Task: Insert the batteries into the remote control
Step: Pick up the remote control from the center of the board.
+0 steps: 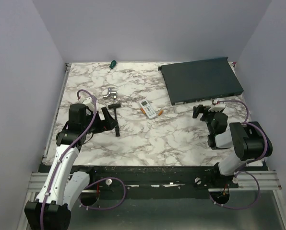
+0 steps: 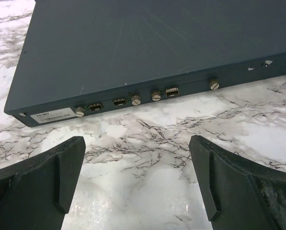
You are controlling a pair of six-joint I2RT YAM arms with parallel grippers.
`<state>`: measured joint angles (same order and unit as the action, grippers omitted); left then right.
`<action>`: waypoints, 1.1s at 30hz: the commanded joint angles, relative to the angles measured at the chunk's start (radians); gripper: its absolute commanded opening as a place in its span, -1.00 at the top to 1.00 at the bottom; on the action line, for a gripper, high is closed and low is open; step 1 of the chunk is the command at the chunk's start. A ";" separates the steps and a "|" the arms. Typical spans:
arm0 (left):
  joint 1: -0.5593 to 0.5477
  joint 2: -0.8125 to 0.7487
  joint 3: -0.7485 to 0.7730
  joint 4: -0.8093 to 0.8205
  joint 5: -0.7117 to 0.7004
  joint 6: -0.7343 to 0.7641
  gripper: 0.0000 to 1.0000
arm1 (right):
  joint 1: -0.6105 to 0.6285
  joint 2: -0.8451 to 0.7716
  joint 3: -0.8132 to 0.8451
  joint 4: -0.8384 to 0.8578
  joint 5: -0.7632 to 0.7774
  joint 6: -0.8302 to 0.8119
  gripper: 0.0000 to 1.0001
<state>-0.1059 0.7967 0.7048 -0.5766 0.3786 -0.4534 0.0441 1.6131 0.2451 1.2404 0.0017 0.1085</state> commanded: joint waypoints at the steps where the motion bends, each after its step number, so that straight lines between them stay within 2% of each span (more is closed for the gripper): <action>1: 0.004 -0.049 0.003 0.062 -0.013 -0.039 -0.82 | -0.004 0.014 0.014 0.042 0.006 -0.004 -1.00; 7: 0.005 -0.063 -0.024 0.158 0.005 -0.118 -0.82 | -0.004 0.014 0.014 0.042 0.006 -0.003 -1.00; 17: 0.005 -0.054 -0.008 0.187 -0.038 -0.148 -0.82 | -0.004 0.007 0.016 0.037 0.009 -0.002 -1.00; 19: 0.004 -0.046 -0.004 0.188 -0.037 -0.156 -0.82 | -0.004 -0.044 0.065 -0.091 0.006 -0.005 -1.00; 22: 0.004 -0.042 -0.005 0.198 -0.034 -0.163 -0.82 | -0.005 -0.167 0.234 -0.519 -0.022 0.040 -1.00; 24: 0.005 -0.033 -0.003 0.207 -0.033 -0.167 -0.82 | -0.004 -0.219 0.321 -0.684 -0.061 0.104 -1.00; 29: 0.006 -0.003 0.023 0.236 -0.038 -0.205 -0.84 | -0.005 -0.285 0.485 -0.989 -0.060 0.299 -1.00; 32: 0.006 -0.002 0.023 0.275 -0.026 -0.226 -0.85 | -0.004 -0.250 0.515 -1.029 -0.119 0.348 -1.00; 33: 0.006 -0.002 0.022 0.289 -0.017 -0.232 -0.86 | -0.005 -0.232 0.513 -1.024 -0.202 0.347 -1.00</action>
<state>-0.1059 0.7979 0.6941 -0.3695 0.3534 -0.6449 0.0441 1.3285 0.7490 0.4461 -0.0544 0.3458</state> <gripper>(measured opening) 0.919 0.998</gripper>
